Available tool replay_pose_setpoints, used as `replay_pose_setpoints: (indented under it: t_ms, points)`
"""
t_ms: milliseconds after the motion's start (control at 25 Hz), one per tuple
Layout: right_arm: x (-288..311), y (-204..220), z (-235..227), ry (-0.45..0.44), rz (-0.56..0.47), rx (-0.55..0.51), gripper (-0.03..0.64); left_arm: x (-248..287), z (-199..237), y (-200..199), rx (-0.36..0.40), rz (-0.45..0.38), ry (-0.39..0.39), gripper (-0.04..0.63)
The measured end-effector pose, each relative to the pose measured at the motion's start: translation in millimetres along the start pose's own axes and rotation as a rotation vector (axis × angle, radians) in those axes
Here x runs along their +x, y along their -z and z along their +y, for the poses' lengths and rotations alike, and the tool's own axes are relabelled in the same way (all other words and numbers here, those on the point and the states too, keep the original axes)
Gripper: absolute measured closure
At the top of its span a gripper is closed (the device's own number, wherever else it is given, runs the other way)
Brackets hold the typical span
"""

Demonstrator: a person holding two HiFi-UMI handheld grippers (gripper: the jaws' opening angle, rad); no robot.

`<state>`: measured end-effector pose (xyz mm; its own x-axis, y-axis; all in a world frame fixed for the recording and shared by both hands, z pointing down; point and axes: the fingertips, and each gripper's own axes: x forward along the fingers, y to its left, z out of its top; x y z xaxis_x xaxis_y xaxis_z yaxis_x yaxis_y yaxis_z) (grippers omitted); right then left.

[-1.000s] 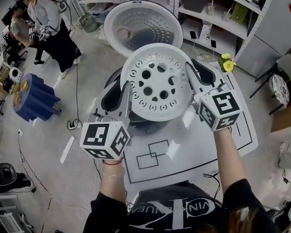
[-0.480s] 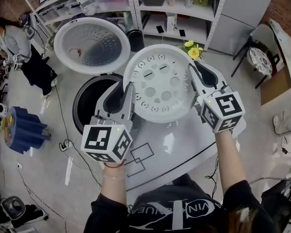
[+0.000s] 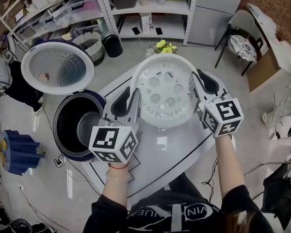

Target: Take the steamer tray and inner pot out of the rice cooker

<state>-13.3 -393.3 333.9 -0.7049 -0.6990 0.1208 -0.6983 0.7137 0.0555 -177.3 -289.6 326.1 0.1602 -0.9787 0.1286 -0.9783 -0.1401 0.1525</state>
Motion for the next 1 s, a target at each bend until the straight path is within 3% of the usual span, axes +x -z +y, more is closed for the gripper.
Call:
replay_pose_setpoints:
  t_ms: [360,720,1000]
  points:
    - [18.5,71.6,-42.2,0.0,0.128,0.061,0.563,59.8,-2.5,64.3,-0.094,0.115,-0.016,0.511]
    - [67.2,157.0,-47.6,-0.075,0.251,0.108,0.563,95.8,31.0,150.0,-0.17,0.228,-0.115,0.511]
    - [103.1,202.1,-41.4,-0.133,0.325,0.127,0.563,110.0,59.5,191.0,-0.246,0.271,-0.184,0.517]
